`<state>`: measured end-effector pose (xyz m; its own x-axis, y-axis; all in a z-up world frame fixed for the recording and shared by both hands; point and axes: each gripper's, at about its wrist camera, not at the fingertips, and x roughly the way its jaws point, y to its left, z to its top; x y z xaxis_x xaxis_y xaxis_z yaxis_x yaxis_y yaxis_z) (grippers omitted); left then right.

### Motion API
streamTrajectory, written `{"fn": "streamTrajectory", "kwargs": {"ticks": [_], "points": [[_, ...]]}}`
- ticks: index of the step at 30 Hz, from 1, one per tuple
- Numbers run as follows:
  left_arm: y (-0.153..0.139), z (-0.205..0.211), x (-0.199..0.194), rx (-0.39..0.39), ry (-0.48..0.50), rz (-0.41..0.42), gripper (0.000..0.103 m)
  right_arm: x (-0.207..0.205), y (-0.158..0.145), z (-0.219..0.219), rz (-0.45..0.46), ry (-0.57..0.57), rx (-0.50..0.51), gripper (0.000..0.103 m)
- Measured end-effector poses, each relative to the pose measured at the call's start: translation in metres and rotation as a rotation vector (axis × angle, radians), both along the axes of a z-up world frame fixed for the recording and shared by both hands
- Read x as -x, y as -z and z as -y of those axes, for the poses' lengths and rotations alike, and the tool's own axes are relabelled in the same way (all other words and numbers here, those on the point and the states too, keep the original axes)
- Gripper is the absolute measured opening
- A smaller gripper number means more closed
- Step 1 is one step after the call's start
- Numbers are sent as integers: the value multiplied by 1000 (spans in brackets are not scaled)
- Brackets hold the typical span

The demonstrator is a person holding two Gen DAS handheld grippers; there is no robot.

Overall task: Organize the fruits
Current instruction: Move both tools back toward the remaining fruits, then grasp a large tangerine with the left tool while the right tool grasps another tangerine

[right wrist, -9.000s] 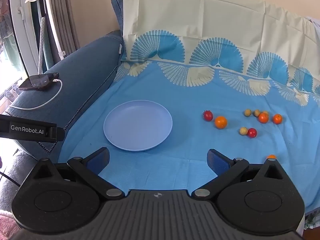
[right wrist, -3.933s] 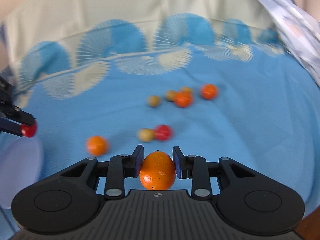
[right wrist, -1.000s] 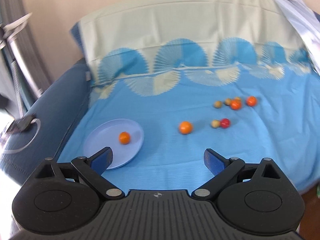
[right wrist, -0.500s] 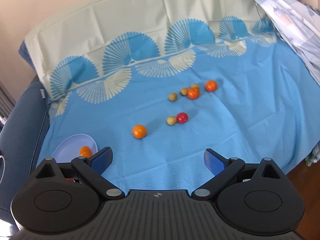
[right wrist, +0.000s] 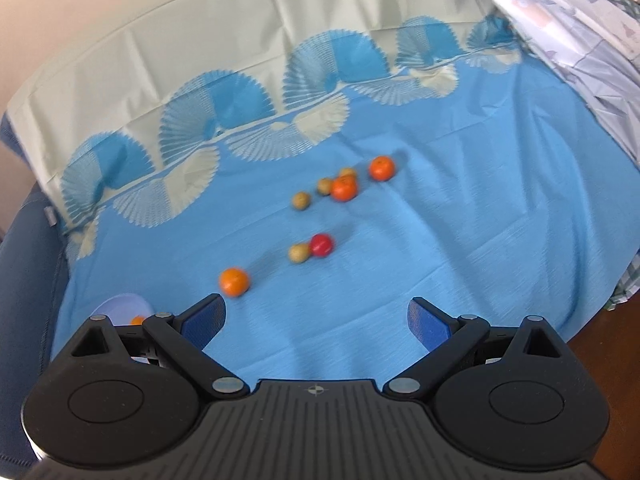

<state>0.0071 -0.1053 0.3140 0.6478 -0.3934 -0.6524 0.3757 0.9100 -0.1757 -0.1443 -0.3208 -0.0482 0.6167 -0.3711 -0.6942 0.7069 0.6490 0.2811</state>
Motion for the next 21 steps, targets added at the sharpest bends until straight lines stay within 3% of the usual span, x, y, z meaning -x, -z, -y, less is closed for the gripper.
{"fn": "streamTrajectory", "kwargs": {"ticks": [3, 7, 12, 15, 18, 21], "points": [[23, 19, -12, 9, 21, -28, 103, -6, 8, 28, -21, 31, 49, 98], [84, 56, -33, -69, 67, -106, 103, -25, 22, 76, -39, 31, 172, 100], [193, 108, -67, -169, 130, -197, 103, -64, 58, 147, -81, 19, 244, 100], [278, 145, -90, -317, 78, -186, 103, -91, 86, 182, -128, 18, 251, 100], [347, 161, -107, -354, 96, -190, 103, -119, 110, 202, -143, -50, 233, 100], [399, 168, -120, -368, 104, -256, 103, -143, 133, 214, -164, -110, 205, 100]]}}
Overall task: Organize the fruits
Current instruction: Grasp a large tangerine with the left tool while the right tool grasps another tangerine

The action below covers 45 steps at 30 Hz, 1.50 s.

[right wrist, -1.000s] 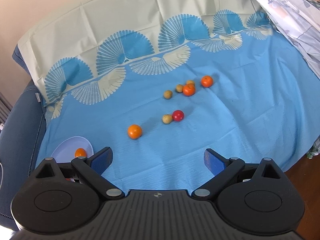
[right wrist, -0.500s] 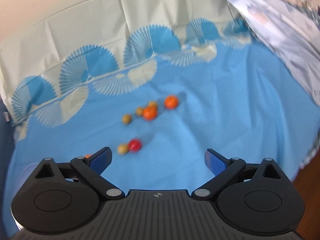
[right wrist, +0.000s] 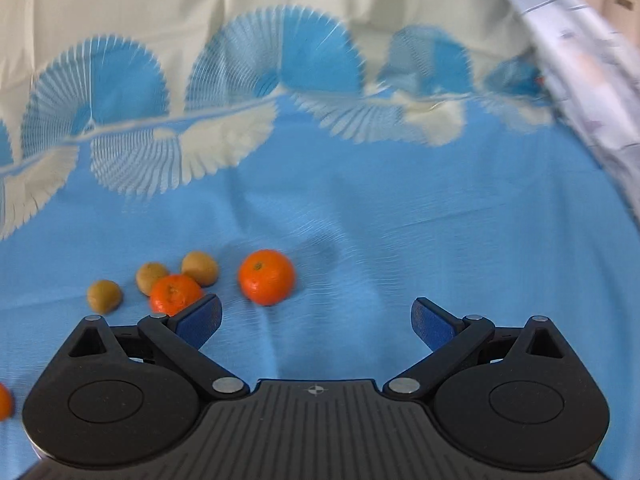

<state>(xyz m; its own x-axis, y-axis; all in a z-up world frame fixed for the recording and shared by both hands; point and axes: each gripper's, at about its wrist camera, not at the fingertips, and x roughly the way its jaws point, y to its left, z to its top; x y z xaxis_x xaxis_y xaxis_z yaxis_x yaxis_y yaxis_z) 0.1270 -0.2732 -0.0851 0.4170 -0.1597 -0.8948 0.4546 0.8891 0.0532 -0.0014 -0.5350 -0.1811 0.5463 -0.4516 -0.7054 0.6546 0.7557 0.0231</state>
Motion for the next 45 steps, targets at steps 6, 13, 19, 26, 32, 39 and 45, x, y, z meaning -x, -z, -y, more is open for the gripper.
{"fn": "streamTrajectory", "kwargs": {"ticks": [6, 13, 19, 26, 32, 39, 45], "points": [[61, 18, -10, -51, 76, -56, 103, -26, 26, 7, -15, -5, 35, 102], [83, 49, -14, 24, 159, -202, 103, -23, 24, 2, 15, -35, 96, 88], [83, 55, -3, 74, 162, -193, 68, -20, 14, -14, -15, -95, 145, 38], [79, 63, 5, 68, 254, -167, 42, 3, 10, -17, 9, -47, 74, 39], [84, 76, 2, 43, 232, -156, 40, 10, 14, -21, 10, -38, 65, 39], [63, 63, 15, 5, 229, -74, 40, 32, -15, -40, 69, -4, 78, 38], [15, 21, 38, -12, 185, -30, 40, 62, -61, -95, 157, -16, 79, 38]]}}
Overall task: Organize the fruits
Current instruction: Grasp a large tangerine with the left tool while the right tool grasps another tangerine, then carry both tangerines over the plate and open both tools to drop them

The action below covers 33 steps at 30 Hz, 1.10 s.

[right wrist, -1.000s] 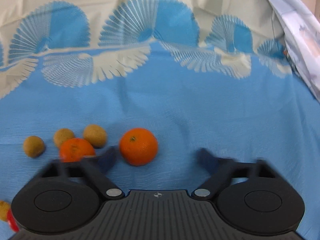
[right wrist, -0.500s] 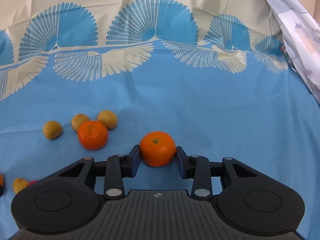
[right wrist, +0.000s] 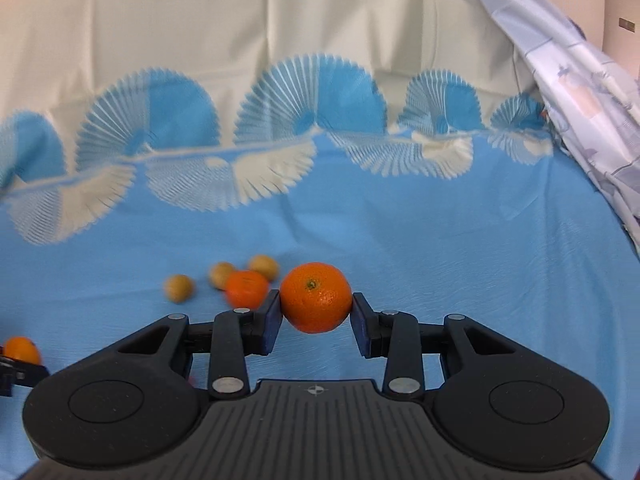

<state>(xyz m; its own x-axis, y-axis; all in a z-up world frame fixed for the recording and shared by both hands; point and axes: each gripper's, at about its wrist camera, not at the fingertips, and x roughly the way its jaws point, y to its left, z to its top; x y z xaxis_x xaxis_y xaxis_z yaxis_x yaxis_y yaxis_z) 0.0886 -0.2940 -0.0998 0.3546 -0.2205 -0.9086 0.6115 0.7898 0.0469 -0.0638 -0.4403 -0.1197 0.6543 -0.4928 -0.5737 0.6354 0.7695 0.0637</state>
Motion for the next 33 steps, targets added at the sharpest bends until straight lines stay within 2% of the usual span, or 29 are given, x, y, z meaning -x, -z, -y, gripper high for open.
{"fn": "streamTrajectory", "kwargs": {"ticks": [10, 16, 25, 33], "points": [[-90, -108, 59, 46, -76, 88, 40, 47, -53, -140, 56, -187, -72, 38], [-127, -183, 90, 85, -143, 135, 40, 69, -80, -212, 67, -302, -114, 38], [-147, -278, 115, 120, -249, 157, 40, 86, -104, -301, 56, -478, -105, 38], [-142, -324, 126, 148, -316, 145, 40, 95, -112, -348, 18, -577, -22, 39]]}}
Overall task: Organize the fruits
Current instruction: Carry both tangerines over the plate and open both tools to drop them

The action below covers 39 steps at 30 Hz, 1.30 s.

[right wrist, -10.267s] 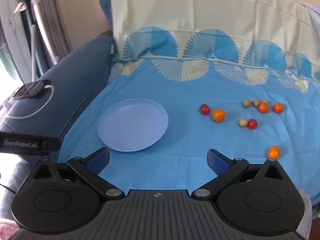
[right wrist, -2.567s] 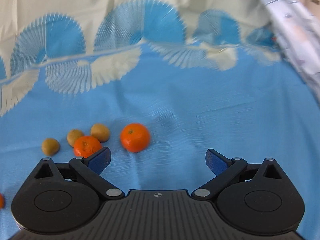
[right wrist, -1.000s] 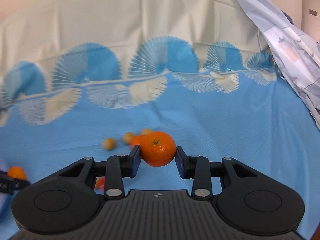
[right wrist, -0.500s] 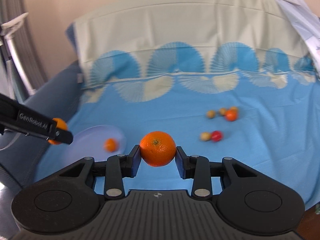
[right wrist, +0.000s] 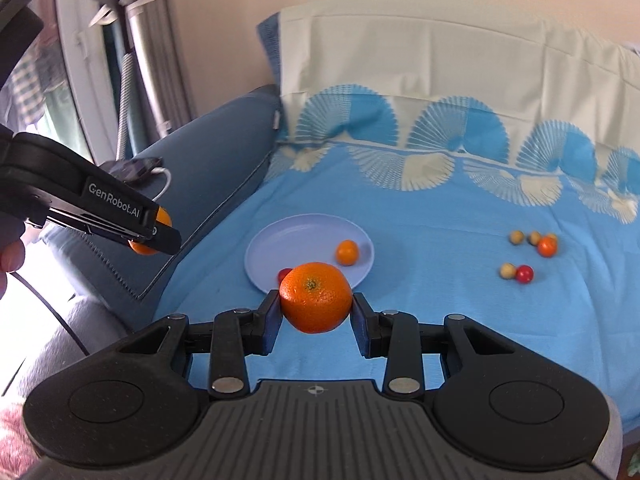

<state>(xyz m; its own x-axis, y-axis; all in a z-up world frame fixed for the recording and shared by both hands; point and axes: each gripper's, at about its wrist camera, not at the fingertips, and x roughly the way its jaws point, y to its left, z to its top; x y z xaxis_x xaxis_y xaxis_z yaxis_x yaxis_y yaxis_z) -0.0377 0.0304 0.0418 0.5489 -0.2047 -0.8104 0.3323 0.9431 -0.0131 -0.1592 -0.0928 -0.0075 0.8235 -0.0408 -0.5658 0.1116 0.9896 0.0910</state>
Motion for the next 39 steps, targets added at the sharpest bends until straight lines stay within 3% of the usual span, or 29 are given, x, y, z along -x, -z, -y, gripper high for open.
{"fn": "streamTrajectory", "kwargs": {"ticks": [39], "points": [[26, -14, -36, 27, -37, -78, 40, -30, 11, -1, -84, 14, 21, 39]]}}
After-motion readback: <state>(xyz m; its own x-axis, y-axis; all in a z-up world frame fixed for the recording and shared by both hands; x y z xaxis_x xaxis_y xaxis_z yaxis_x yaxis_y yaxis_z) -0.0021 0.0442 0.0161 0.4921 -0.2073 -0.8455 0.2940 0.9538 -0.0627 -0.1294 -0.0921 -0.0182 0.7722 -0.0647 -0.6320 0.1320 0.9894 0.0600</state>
